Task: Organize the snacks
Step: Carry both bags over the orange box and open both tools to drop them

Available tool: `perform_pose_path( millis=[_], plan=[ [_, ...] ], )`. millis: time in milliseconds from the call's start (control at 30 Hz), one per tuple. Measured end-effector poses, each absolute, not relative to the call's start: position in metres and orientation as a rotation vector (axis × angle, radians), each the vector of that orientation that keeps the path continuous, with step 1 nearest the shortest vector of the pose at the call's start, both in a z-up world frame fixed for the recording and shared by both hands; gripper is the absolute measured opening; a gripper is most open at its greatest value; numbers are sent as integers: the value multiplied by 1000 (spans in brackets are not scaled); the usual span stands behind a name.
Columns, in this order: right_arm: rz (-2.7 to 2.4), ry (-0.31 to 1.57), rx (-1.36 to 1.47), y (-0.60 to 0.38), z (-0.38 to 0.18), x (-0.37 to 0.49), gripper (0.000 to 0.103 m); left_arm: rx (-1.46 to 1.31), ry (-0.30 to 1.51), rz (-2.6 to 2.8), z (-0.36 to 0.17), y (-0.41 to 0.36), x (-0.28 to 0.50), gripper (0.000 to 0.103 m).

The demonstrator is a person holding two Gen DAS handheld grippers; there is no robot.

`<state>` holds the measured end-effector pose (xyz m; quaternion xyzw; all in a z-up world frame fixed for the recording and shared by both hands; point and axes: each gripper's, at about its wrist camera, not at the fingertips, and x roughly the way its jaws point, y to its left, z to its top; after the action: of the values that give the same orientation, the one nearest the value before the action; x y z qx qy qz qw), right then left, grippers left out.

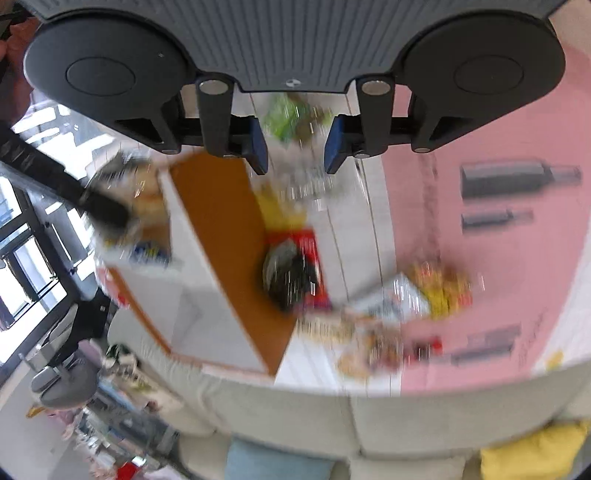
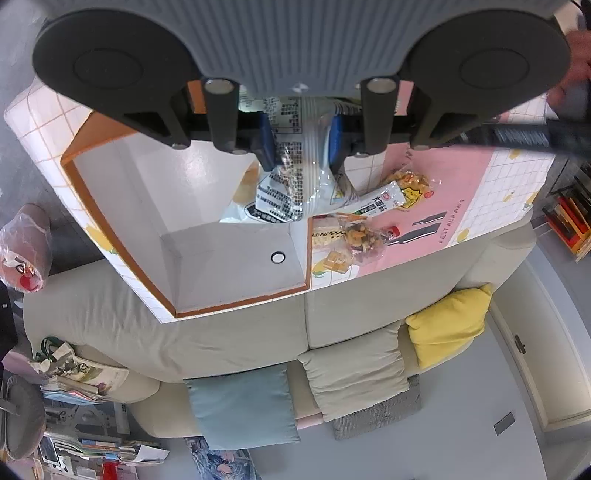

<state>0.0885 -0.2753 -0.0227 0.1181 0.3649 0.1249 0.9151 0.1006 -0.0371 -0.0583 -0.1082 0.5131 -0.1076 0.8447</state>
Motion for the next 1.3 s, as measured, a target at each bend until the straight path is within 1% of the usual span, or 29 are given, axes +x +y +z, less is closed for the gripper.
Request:
perform_pose_path(
  millis=[33,67,167,200,267,433,567,700,833,900,933,967,1133,1300],
  plan=[
    [253,748,247,-275,-24,86,28,-254,1105,-214,-67,-38,99,44],
    [247,742,247,-274,-24,84,28,-289,1132,-192,-77,-39,98,48],
    [214,731,242,-273,-27,78,28,-401,1191,-125,-98,-36,98,54],
    [209,728,243,-273,-28,76,28,-432,1203,-103,-104,-36,99,58],
    [202,728,242,-273,-30,76,28,-470,1223,-64,-115,-37,102,63],
    [182,729,230,-273,-35,78,28,-534,1245,-26,-134,-46,108,64],
    [179,748,259,-279,-40,82,28,-472,1267,-20,-146,-58,114,63],
    [172,752,278,-283,-40,85,28,-445,1266,-22,-153,-62,116,55],
    [175,756,294,-284,-42,87,28,-392,1247,-36,-150,-63,117,52],
    [177,759,300,-284,-43,88,28,-376,1243,-44,-146,-61,116,48],
    [181,759,303,-284,-43,89,28,-365,1235,-51,-142,-60,116,45],
    [185,760,305,-286,-43,89,28,-358,1225,-62,-136,-58,115,45],
    [207,770,290,-296,-35,99,28,-354,1158,-133,-92,-54,117,44],
    [227,826,261,-317,-25,121,28,-316,1074,-252,-37,-71,131,44]
  ],
)
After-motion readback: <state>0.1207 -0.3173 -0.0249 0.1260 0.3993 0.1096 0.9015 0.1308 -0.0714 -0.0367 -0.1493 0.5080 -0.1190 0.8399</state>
